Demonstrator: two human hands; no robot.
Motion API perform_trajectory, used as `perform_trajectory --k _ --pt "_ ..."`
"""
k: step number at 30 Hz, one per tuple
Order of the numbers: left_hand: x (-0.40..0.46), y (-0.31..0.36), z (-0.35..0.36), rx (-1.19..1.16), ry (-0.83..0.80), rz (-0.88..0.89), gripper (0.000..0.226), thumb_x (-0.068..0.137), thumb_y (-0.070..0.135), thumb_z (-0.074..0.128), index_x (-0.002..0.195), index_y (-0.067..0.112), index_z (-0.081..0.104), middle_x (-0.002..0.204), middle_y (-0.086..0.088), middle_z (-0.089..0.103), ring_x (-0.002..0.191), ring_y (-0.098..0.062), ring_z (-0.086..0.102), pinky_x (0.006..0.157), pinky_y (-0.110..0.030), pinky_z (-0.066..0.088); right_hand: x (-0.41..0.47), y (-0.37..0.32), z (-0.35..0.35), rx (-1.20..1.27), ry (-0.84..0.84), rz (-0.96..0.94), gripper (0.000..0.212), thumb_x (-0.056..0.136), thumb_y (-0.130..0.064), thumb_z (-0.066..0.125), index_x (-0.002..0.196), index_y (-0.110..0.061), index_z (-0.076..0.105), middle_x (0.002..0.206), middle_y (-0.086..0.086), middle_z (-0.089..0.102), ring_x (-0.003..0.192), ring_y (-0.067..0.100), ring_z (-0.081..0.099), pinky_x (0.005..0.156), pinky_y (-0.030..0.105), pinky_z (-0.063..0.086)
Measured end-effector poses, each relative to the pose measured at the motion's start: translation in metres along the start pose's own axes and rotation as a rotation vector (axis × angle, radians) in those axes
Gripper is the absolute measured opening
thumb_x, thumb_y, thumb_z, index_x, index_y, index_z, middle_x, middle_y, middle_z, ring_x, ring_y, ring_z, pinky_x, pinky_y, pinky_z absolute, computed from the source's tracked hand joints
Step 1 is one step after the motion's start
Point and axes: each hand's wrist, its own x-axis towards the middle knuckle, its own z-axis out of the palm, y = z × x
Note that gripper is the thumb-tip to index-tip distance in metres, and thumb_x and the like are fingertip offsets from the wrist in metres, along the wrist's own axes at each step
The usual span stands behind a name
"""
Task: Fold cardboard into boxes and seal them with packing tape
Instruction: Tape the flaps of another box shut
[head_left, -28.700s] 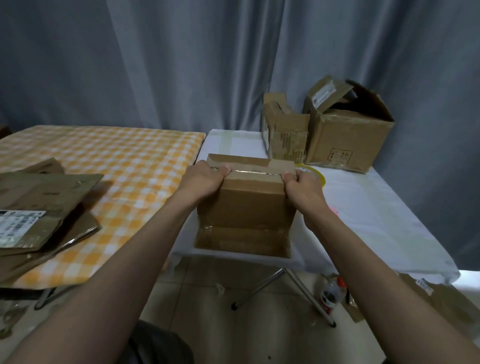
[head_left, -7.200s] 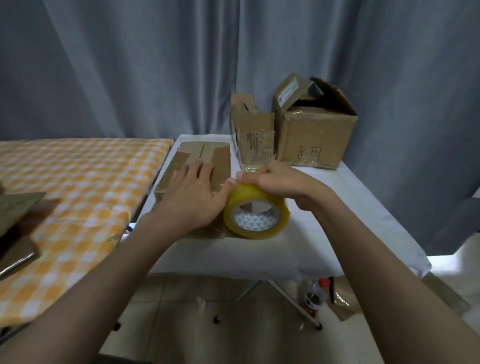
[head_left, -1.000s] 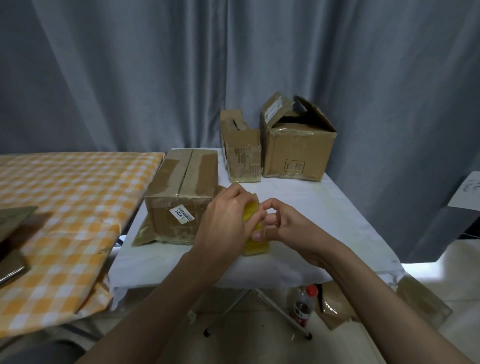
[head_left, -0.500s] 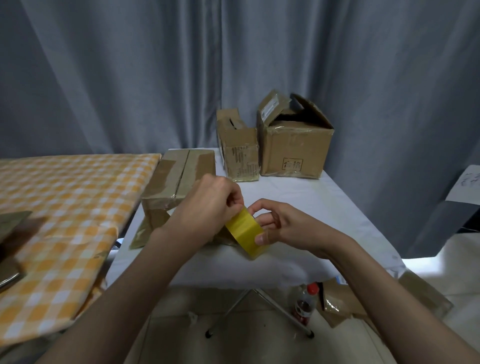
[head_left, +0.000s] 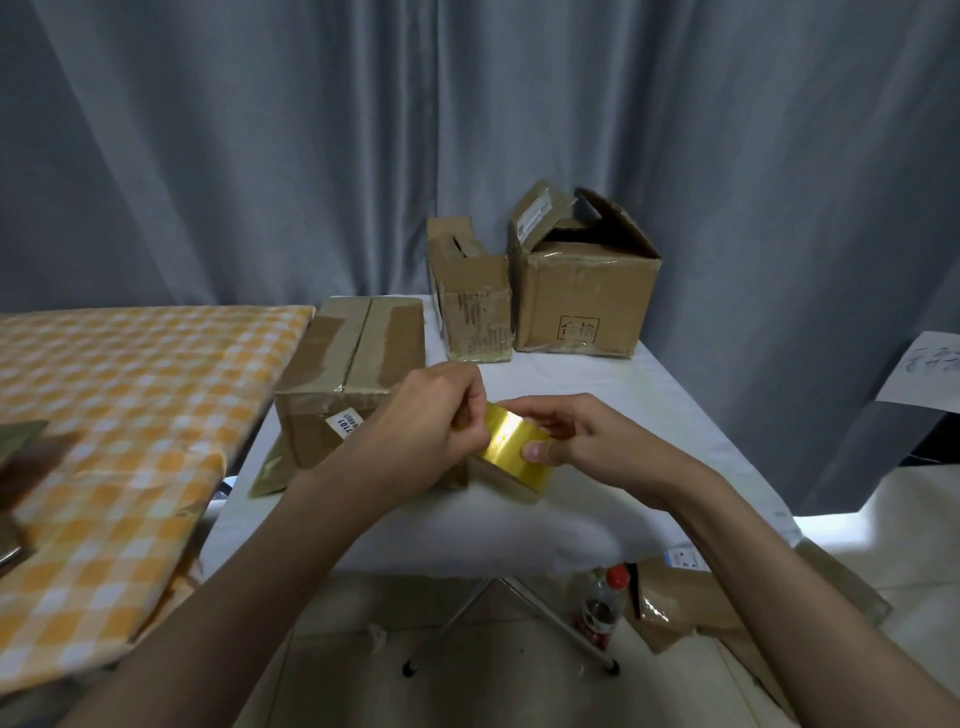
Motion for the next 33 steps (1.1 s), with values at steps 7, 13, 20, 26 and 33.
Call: perform_trajectory --k 7,13,20,26,33 --pt "0.004 0.005 0.007 -0.146 0.097 -0.174 0.017 0.086 0.011 0.073 0.079 0.017 0.059 0.078 0.002 0.063 0.074 -0.010 0.056 0.063 -0.010 0.042 -0.009 -0.006 0.001 0.016 0.106 -0.087 0.043 0.097 -0.005 0.052 0.126 -0.036 0.052 0.080 0.003 0.047 0.076 0.014 0.050 0.072 0.029 0.044" --pt "0.007 0.021 -0.001 -0.122 0.068 -0.120 0.018 0.085 0.004 0.069 0.080 0.015 0.056 0.076 0.003 0.061 0.070 -0.008 0.054 0.059 -0.013 0.039 -0.011 -0.013 0.000 -0.181 0.203 -0.185 0.040 0.091 -0.008 0.051 0.116 -0.040 0.053 0.076 -0.006 0.053 0.066 0.006 0.048 0.062 0.023 0.043" --pt "0.008 0.034 -0.010 -0.152 0.062 -0.085 0.018 0.083 0.004 0.071 0.077 0.016 0.059 0.075 0.005 0.063 0.065 -0.009 0.059 0.061 -0.026 0.050 -0.010 -0.014 -0.004 -0.272 0.234 -0.227 0.027 0.090 -0.013 0.052 0.101 -0.037 0.053 0.081 -0.006 0.061 0.070 0.009 0.062 0.065 0.027 0.056" --pt "0.014 0.028 -0.009 -0.092 0.126 -0.120 0.024 0.086 0.010 0.072 0.088 0.022 0.052 0.078 0.009 0.061 0.070 -0.007 0.059 0.060 -0.022 0.046 -0.016 -0.012 -0.012 -0.270 0.151 -0.225 0.032 0.095 -0.014 0.053 0.110 -0.042 0.050 0.097 -0.001 0.060 0.085 0.012 0.056 0.067 0.031 0.054" --pt "0.021 0.017 0.012 -0.062 0.198 -0.145 0.029 0.087 0.027 0.073 0.113 0.026 0.059 0.111 0.011 0.053 0.091 -0.001 0.054 0.075 -0.010 0.042 -0.016 -0.011 -0.019 -0.156 0.174 -0.264 0.034 0.092 -0.014 0.055 0.112 -0.041 0.051 0.089 0.001 0.060 0.075 0.008 0.057 0.060 0.024 0.051"
